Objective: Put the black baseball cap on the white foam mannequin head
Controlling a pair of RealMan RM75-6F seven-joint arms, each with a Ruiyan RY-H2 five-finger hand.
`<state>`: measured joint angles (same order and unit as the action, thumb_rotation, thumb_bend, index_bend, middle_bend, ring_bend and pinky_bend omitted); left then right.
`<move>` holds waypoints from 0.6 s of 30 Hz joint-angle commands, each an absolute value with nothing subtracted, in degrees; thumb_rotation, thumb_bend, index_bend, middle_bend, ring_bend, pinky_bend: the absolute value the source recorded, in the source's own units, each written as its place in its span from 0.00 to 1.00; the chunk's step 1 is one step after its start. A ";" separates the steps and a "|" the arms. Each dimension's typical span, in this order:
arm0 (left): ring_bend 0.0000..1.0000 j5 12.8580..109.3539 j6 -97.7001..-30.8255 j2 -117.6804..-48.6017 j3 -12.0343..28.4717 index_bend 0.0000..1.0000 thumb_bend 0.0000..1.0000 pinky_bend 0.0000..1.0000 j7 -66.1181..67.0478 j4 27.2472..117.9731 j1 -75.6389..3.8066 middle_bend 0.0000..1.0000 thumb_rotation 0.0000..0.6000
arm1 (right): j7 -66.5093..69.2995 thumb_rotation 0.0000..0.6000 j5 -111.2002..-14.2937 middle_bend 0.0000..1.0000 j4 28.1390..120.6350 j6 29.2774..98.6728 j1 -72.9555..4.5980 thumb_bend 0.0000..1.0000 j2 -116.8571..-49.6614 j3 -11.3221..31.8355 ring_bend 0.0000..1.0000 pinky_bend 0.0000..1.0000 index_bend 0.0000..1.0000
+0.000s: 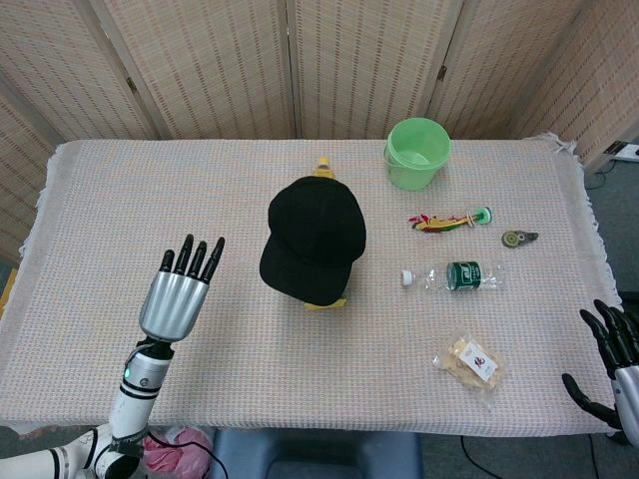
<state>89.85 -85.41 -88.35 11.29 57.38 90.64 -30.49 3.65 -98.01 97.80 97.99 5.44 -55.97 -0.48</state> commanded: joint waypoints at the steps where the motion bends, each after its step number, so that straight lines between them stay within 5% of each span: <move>1: 0.25 87.37 -86.90 -86.68 11.91 0.15 0.29 0.51 47.33 86.28 -28.11 0.33 1.00 | 2.93 1.00 -97.65 0.00 98.09 97.47 5.19 0.23 -56.21 -0.33 0.00 0.00 0.00; 13: 0.25 80.54 -82.25 -80.97 12.49 0.15 0.29 0.49 23.62 78.01 -24.90 0.32 0.97 | 0.29 1.00 -95.27 0.00 99.03 94.81 3.95 0.23 -56.94 0.57 0.00 0.00 0.00; 18: 0.16 77.29 -77.34 -72.06 9.09 0.06 0.24 0.43 16.89 84.90 -20.84 0.22 0.64 | -0.58 1.00 -93.99 0.00 99.31 93.51 3.55 0.23 -57.07 0.73 0.00 0.00 0.00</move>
<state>79.74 -80.58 -77.28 11.15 19.99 80.43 -23.51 -0.44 -94.21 99.24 93.74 3.65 -57.05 0.70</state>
